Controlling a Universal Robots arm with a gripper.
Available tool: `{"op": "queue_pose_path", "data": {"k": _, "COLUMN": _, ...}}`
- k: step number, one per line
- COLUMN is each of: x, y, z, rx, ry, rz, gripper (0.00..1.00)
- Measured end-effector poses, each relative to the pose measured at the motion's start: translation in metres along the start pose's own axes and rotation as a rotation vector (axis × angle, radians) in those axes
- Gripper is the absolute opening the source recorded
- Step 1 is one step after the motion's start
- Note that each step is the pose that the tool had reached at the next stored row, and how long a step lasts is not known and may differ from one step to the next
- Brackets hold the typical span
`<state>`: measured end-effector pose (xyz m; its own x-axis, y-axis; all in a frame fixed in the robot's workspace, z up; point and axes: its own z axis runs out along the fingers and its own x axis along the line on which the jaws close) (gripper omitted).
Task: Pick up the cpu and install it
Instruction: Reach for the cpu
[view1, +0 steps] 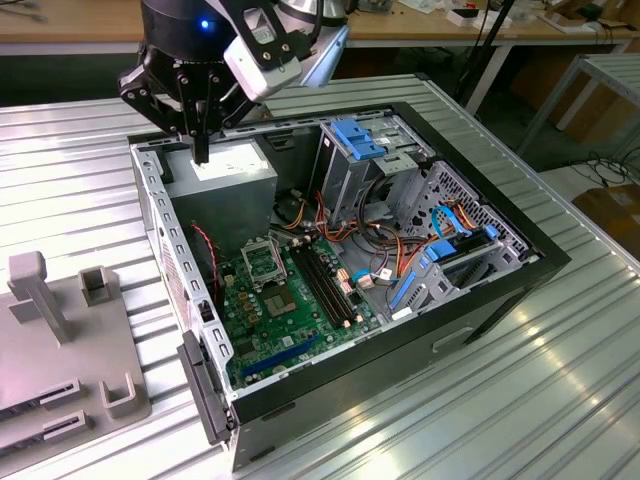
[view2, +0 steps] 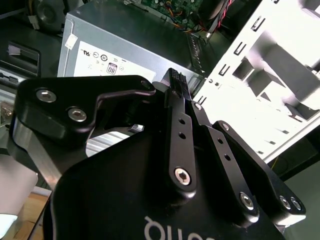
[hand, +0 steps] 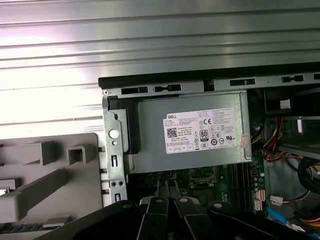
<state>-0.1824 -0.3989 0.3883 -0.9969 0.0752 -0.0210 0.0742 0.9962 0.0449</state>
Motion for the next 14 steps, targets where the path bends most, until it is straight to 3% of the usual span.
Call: {"op": "queue_pose_path", "data": {"k": 14, "x": 0.0079, "y": -0.0006, "z": 0.0002, "rx": 0.0, "ry": 0.0002, "rz": 0.0, "gripper": 0.11}}
